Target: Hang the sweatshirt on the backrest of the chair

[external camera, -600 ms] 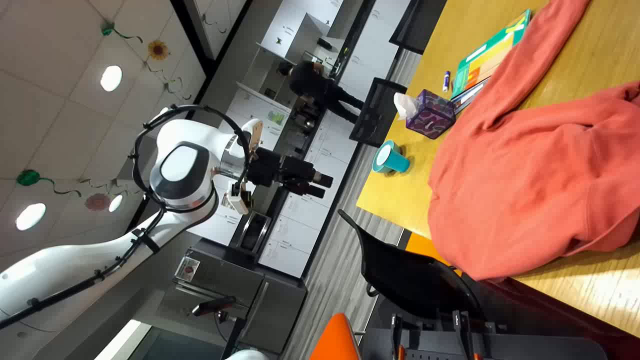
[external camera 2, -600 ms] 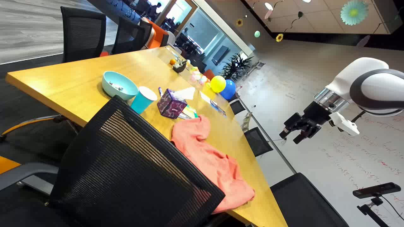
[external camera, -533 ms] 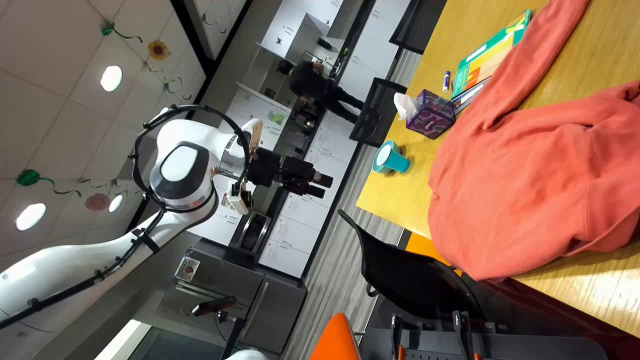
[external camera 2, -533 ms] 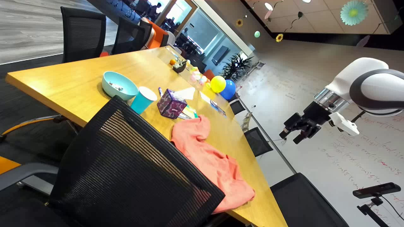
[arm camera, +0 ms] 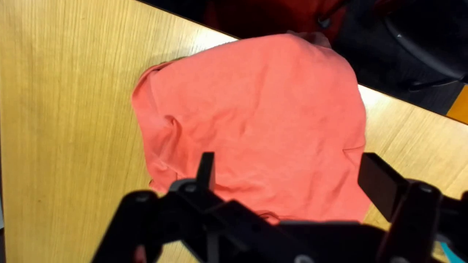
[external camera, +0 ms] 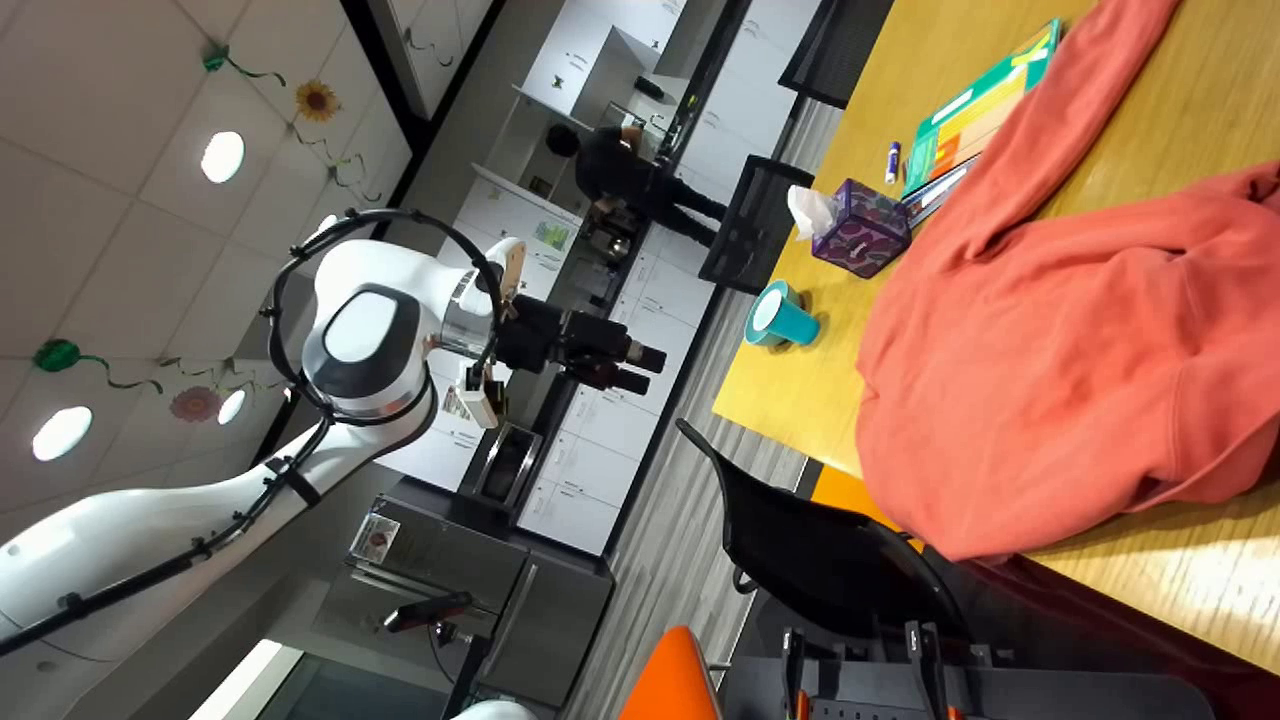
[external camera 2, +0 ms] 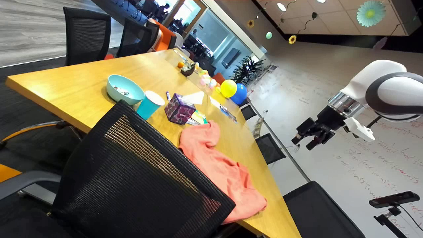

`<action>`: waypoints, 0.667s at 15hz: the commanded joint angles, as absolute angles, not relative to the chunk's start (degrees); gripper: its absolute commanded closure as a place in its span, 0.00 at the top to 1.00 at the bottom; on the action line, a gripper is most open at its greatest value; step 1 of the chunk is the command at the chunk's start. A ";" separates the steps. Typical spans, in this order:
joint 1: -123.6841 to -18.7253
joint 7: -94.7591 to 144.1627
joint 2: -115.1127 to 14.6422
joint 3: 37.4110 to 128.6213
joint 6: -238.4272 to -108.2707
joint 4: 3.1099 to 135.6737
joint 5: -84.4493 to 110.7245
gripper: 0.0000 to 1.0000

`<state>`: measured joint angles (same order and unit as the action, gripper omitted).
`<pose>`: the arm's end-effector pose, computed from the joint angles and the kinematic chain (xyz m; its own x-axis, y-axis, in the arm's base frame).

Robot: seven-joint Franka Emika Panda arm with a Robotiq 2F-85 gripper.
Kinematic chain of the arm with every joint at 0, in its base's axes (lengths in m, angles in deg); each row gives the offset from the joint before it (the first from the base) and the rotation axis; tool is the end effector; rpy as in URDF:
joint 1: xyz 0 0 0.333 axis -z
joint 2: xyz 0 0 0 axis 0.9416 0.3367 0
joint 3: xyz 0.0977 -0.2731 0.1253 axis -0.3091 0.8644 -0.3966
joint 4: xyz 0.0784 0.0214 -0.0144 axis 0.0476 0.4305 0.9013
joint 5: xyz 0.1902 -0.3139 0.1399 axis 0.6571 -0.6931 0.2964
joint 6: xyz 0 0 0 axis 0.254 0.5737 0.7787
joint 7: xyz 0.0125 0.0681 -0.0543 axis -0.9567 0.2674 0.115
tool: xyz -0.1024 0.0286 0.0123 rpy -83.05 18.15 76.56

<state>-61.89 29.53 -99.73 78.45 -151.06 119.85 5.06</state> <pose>0.3735 -0.0637 0.4880 0.9722 -0.2250 0.0655 -0.2332 -0.9562 0.1770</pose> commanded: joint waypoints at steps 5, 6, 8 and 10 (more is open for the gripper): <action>-65.42 30.37 -85.08 76.13 -170.34 117.73 3.45 1.00; -65.55 30.57 -82.42 75.66 -172.32 117.10 3.14 1.00; -66.00 30.81 -76.80 74.85 -175.04 115.52 2.21 1.00; -66.66 31.29 -71.44 74.58 -176.95 113.67 1.03 1.00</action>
